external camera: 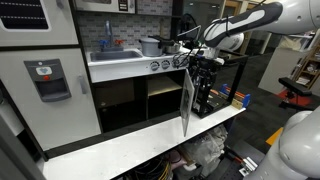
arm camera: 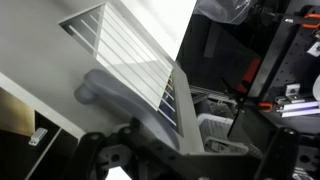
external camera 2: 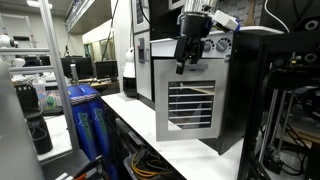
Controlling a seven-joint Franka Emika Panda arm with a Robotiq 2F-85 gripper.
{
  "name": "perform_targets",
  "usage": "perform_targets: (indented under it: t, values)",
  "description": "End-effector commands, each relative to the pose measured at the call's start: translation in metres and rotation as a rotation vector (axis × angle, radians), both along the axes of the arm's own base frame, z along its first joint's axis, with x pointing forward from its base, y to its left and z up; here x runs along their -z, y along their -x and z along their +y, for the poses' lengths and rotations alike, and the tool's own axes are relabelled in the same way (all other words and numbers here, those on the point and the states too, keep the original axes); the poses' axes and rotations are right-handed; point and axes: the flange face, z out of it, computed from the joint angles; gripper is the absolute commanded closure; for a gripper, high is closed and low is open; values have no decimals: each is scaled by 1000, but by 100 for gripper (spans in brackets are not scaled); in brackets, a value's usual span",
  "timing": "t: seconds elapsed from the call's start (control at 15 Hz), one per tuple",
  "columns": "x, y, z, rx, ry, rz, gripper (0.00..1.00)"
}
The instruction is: Open the kitchen cabinet, take the lid off the silver pot and put it in the kitchen cabinet
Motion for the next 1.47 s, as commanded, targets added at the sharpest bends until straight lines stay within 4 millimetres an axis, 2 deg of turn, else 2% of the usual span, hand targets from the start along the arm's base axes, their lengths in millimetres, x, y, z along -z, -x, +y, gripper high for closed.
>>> perform_targets:
  t: [0.0, 0.07, 0.13, 1.0, 1.13, 1.4]
  values:
    - [-38, 3, 7, -133, -91, 64, 0]
    - [-37, 1, 4, -144, -95, 92, 0]
    - [-1, -3, -6, -58, -41, 64, 0]
    - [-1, -5, -7, -58, -45, 64, 0]
    - [-9, -2, -6, -130, -54, 60, 0]
    - [-11, -1, -13, -266, -35, 45, 0]
